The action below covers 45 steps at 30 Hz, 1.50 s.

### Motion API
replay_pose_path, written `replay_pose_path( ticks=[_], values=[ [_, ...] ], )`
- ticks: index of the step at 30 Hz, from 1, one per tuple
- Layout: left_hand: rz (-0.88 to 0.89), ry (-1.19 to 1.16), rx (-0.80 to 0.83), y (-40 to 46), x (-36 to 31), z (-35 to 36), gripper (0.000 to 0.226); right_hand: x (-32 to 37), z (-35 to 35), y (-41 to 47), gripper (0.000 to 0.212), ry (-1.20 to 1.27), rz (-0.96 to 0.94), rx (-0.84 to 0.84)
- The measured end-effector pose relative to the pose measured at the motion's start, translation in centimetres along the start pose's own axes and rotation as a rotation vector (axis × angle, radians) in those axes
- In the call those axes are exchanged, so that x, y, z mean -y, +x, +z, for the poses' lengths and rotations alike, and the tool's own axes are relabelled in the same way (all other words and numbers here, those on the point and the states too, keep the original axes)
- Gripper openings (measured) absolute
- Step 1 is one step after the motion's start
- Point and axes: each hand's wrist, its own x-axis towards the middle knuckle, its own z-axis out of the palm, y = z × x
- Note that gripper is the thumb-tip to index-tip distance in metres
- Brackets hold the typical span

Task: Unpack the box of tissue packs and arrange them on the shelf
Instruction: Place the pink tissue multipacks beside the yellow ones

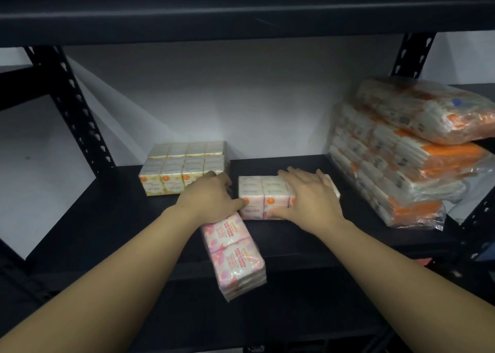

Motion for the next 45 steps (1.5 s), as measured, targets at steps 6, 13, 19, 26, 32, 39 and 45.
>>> replay_pose_path(
  ticks=[6, 13, 19, 26, 32, 39, 45],
  values=[
    [-0.041, -0.136, -0.056, -0.9, 1.7, 0.5, 0.062, 0.4, 0.6, 2.7, 0.097, 0.010, -0.063, 0.091],
    [-0.021, -0.133, -0.108, -1.2, 2.0, 1.1, 0.055, -0.7, 2.5, 9.0, 0.093, 0.067, -0.124, 0.119],
    [-0.008, -0.128, -0.148, -1.2, 2.2, 1.8, 0.052, -1.5, 5.1, 14.1, 0.088, 0.060, -0.124, 0.090],
    [-0.020, -0.144, -0.162, -1.3, 2.2, 2.0, 0.062, -2.0, 7.3, 17.2, 0.085, -0.032, -0.130, 0.002],
    [-0.028, -0.163, -0.165, -1.5, 2.2, 2.0, 0.058, -2.4, 7.7, 17.9, 0.085, -0.052, -0.145, -0.007],
    [-0.046, -0.189, -0.172, -1.7, 1.9, 1.9, 0.049, -0.9, 5.4, 14.9, 0.085, 0.113, -0.113, -0.132],
    [-0.048, -0.211, -0.161, -1.6, 2.0, 1.8, 0.051, 2.1, 3.1, 5.3, 0.054, 0.415, -0.055, -0.231]
  ],
)
